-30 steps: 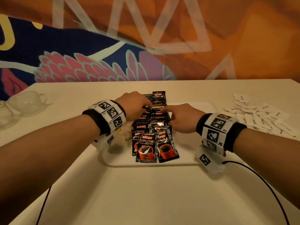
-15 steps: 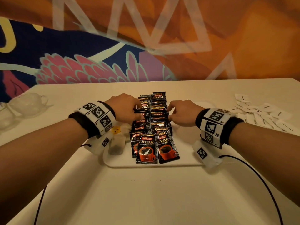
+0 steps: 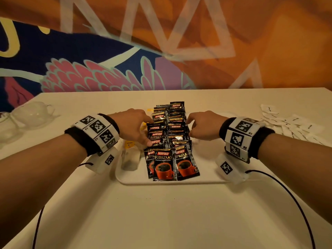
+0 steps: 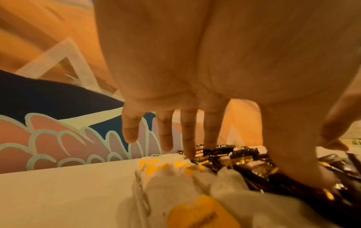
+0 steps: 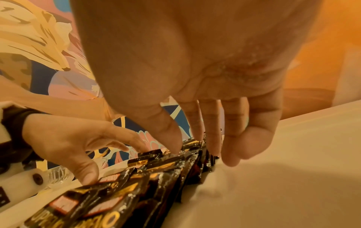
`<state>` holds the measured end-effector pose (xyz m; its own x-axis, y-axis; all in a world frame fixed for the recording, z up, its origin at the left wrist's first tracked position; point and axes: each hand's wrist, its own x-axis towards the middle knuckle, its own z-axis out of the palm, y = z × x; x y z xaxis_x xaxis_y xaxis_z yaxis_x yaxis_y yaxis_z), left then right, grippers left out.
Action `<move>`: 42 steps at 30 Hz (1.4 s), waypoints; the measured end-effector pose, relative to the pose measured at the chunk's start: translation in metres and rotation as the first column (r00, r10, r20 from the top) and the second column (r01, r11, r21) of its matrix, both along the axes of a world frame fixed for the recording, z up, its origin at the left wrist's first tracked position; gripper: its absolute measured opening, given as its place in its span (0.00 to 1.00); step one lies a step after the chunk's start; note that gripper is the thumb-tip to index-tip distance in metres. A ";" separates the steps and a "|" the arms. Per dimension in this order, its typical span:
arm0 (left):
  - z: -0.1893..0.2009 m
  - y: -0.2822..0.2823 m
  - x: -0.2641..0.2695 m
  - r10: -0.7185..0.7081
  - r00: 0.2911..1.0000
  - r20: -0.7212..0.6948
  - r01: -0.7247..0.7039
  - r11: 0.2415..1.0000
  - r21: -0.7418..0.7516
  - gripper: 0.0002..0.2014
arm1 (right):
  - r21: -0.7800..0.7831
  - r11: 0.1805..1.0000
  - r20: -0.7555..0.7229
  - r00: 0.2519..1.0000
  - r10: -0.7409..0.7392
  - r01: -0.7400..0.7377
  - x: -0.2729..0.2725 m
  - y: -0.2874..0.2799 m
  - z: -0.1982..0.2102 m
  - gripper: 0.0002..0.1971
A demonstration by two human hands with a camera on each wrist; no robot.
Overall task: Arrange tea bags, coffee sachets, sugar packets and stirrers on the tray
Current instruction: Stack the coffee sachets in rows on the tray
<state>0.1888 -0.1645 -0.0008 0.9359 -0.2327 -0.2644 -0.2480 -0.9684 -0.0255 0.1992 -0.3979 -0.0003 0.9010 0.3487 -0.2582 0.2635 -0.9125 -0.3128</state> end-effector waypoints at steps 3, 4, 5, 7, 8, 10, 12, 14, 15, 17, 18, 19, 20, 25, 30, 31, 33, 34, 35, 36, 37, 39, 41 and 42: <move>-0.005 0.000 -0.003 0.003 0.999 0.049 0.000 0.998 -0.061 0.42 | -0.017 1.000 0.030 0.999 0.025 -0.025 -0.003 0.001 0.002 0.24; -0.004 0.001 -0.005 0.009 0.998 0.065 -0.003 0.995 -0.097 0.42 | -0.015 0.999 0.044 0.998 0.034 -0.033 -0.006 0.000 0.004 0.24; -0.003 0.004 -0.008 0.011 0.997 0.076 -0.001 0.992 -0.128 0.42 | -0.010 0.999 0.060 0.997 0.041 -0.041 -0.009 -0.001 0.005 0.24; -0.002 0.011 -0.014 -0.009 0.997 0.074 0.020 0.988 -0.155 0.45 | 0.006 0.998 0.089 0.994 0.068 -0.068 -0.018 -0.004 0.007 0.24; -0.002 0.013 -0.019 -0.029 0.998 0.063 0.039 0.988 -0.152 0.47 | 0.011 0.995 0.094 0.991 0.097 -0.099 -0.024 -0.005 0.007 0.25; -0.005 0.013 -0.028 -0.076 0.996 0.047 0.081 0.990 -0.119 0.51 | -0.008 0.983 0.087 0.979 0.185 -0.185 -0.036 -0.003 0.005 0.29; -0.013 0.009 -0.031 -0.107 0.992 0.066 0.111 0.993 -0.051 0.54 | -0.066 0.966 0.075 0.964 0.256 -0.251 -0.044 0.001 0.001 0.31; -0.018 0.005 -0.031 -0.105 0.989 0.106 0.108 0.994 -0.022 0.52 | -0.117 0.958 0.067 0.960 0.271 -0.262 -0.046 0.006 -0.003 0.31; -0.019 0.004 -0.030 -0.103 0.987 0.123 0.107 0.994 -0.027 0.49 | -0.125 0.959 0.065 0.962 0.266 -0.256 -0.047 0.007 -0.005 0.30; -0.017 0.003 -0.031 -0.098 0.984 0.148 0.107 0.993 -0.053 0.45 | -0.118 0.964 0.062 0.967 0.248 -0.240 -0.046 0.008 -0.007 0.25; -0.015 0.003 -0.032 -0.093 0.982 0.164 0.106 0.992 -0.073 0.44 | -0.114 0.966 0.065 0.969 0.239 -0.231 -0.046 0.007 -0.007 0.23; -0.013 0.003 -0.034 -0.091 0.978 0.189 0.111 0.989 -0.097 0.42 | -0.110 0.968 0.075 0.969 0.234 -0.225 -0.047 0.006 -0.008 0.21; -0.011 0.002 -0.037 -0.093 0.971 0.219 0.123 0.985 -0.125 0.40 | -0.106 0.970 0.089 0.969 0.229 -0.220 -0.047 0.004 -0.008 0.20; -0.010 -0.007 -0.062 -0.182 0.942 0.283 0.246 0.947 -0.208 0.30 | -0.080 0.974 0.143 0.965 0.222 -0.212 -0.056 -0.002 -0.006 0.23; -0.022 -0.018 -0.077 -0.291 0.916 0.276 0.334 0.934 -0.123 0.28 | -0.103 0.974 0.130 0.969 0.212 -0.199 -0.060 -0.001 -0.012 0.23; -0.023 -0.020 -0.078 -0.290 0.917 0.273 0.330 0.938 -0.110 0.28 | -0.106 0.977 0.128 0.971 0.201 -0.188 -0.060 0.000 -0.013 0.22; -0.022 -0.023 -0.079 -0.290 0.913 0.287 0.332 0.937 -0.109 0.28 | -0.102 0.981 0.127 0.975 0.180 -0.168 -0.059 0.002 -0.015 0.21; -0.022 -0.024 -0.079 -0.289 0.913 0.288 0.331 0.937 -0.109 0.28 | -0.096 0.983 0.128 0.977 0.170 -0.158 -0.059 0.002 -0.015 0.21; -0.021 -0.024 -0.080 -0.289 0.915 0.282 0.330 0.938 -0.109 0.28 | -0.089 0.985 0.129 0.979 0.159 -0.148 -0.059 0.002 -0.014 0.20; -0.021 -0.023 -0.080 -0.286 0.919 0.271 0.324 0.940 -0.106 0.28 | -0.083 0.987 0.131 0.980 0.149 -0.139 -0.059 0.001 -0.013 0.20; -0.021 -0.023 -0.080 -0.283 0.925 0.253 0.315 0.944 -0.095 0.28 | -0.079 0.988 0.129 0.982 0.141 -0.132 -0.059 0.001 -0.012 0.20; -0.020 -0.023 -0.080 -0.279 0.935 0.218 0.299 0.952 -0.061 0.29 | -0.088 0.988 0.114 0.984 0.138 -0.128 -0.059 0.001 -0.012 0.20; -0.020 -0.026 -0.079 -0.279 0.939 0.201 0.293 0.955 -0.041 0.28 | -0.097 0.986 0.097 0.985 0.142 -0.133 -0.059 0.003 -0.014 0.20; -0.020 -0.027 -0.079 -0.280 0.940 0.196 0.292 0.956 -0.035 0.28 | -0.091 0.987 0.094 0.986 0.139 -0.131 -0.059 0.004 -0.015 0.20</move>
<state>0.1096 -0.1913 -0.0212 0.8584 -0.5085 -0.0678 -0.5115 -0.8584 -0.0393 0.1398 -0.3939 -0.0152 0.8698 0.4497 -0.2032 0.4120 -0.8884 -0.2024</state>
